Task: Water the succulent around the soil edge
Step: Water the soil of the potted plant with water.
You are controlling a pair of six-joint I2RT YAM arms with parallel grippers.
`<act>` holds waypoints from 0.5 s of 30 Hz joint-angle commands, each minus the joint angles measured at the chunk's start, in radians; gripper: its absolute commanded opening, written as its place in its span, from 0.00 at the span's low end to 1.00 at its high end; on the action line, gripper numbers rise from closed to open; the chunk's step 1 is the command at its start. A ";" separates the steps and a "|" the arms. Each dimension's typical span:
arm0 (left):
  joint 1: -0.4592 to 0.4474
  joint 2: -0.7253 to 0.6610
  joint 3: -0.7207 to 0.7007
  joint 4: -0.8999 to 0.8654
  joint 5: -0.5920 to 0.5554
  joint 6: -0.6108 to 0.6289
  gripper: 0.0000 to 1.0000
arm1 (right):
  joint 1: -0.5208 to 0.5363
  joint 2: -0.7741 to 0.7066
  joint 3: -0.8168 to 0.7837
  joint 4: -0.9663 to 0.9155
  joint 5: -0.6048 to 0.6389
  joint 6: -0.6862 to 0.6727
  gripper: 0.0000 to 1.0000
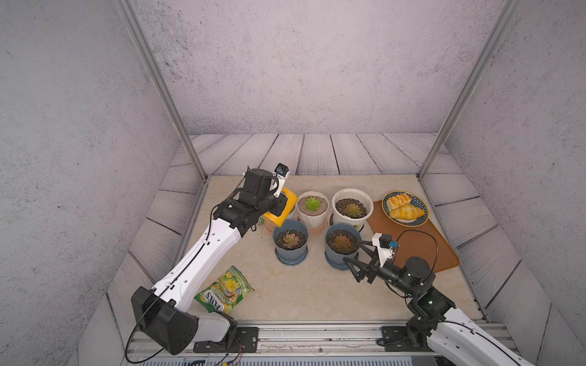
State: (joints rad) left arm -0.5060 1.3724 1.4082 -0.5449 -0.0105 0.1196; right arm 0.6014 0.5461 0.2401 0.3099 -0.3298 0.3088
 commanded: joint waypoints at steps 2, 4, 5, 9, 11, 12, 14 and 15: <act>0.007 0.023 0.056 -0.017 0.015 0.028 0.00 | 0.002 -0.002 0.034 0.007 0.006 -0.011 1.00; 0.007 0.039 0.071 -0.019 0.023 0.028 0.00 | 0.003 -0.002 0.034 0.006 0.008 -0.011 1.00; 0.007 0.048 0.077 -0.020 0.024 0.030 0.00 | 0.003 -0.002 0.034 0.006 0.008 -0.012 1.00; 0.007 0.090 0.108 -0.031 0.017 0.042 0.00 | 0.003 -0.003 0.036 0.002 0.009 -0.012 1.00; 0.007 0.109 0.122 -0.033 0.011 0.048 0.00 | 0.003 -0.005 0.036 0.001 0.009 -0.012 1.00; 0.007 0.122 0.132 -0.035 0.009 0.051 0.00 | 0.003 -0.006 0.036 0.000 0.009 -0.012 1.00; 0.007 0.144 0.152 -0.039 0.007 0.059 0.00 | 0.003 -0.005 0.036 0.000 0.011 -0.012 1.00; 0.007 0.158 0.165 -0.045 0.005 0.061 0.00 | 0.003 -0.005 0.037 -0.001 0.011 -0.011 1.00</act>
State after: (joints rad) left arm -0.5060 1.5082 1.5288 -0.5865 0.0032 0.1581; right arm 0.6014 0.5461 0.2413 0.3096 -0.3298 0.3088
